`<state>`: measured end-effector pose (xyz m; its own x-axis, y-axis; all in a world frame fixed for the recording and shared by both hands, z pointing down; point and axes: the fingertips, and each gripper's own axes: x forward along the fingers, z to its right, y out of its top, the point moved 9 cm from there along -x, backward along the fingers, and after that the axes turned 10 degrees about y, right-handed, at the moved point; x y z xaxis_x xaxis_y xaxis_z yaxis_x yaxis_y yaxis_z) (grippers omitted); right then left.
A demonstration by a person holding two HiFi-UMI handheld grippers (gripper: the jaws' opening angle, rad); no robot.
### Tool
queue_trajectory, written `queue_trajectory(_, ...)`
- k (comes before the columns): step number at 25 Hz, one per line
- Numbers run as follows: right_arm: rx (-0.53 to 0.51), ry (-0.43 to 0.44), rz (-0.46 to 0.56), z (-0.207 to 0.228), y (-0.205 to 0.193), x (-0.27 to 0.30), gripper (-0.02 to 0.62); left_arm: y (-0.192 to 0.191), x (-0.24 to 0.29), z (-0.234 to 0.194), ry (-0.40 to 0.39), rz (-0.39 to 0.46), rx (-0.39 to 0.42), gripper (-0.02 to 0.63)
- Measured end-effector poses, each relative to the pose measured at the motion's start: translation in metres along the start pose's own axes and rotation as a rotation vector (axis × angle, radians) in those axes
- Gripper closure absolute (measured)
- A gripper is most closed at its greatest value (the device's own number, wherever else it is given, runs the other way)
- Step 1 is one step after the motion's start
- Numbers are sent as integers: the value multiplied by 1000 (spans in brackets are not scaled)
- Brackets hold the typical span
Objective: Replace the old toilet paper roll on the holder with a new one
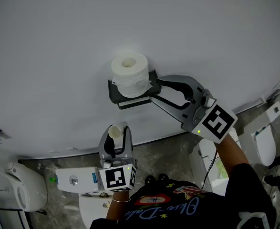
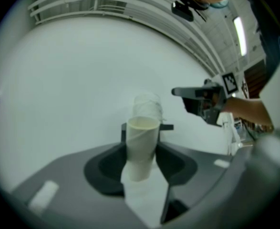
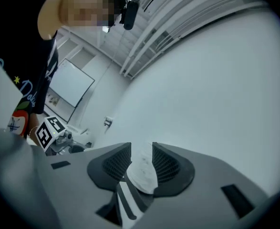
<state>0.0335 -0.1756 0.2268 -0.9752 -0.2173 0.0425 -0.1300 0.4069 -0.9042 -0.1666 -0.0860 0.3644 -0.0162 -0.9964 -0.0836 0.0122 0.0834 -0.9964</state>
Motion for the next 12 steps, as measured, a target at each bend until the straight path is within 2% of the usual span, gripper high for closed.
queue_trajectory(3, -133, 128, -107, 15, 22, 18, 470, 1, -2, -2, -1, 0, -6, 419)
queue_trajectory(7, -385, 294, -372, 28, 41, 47, 407, 2, -4, -5, -2, 4, -15, 419)
queue_trajectory(9, -425, 373, -463, 35, 44, 59, 397, 4, -6, -6, 0, 6, -7, 418)
queue_trajectory(12, -425, 488, -541, 43, 46, 74, 389, 5, -9, -8, 9, 12, -16, 417)
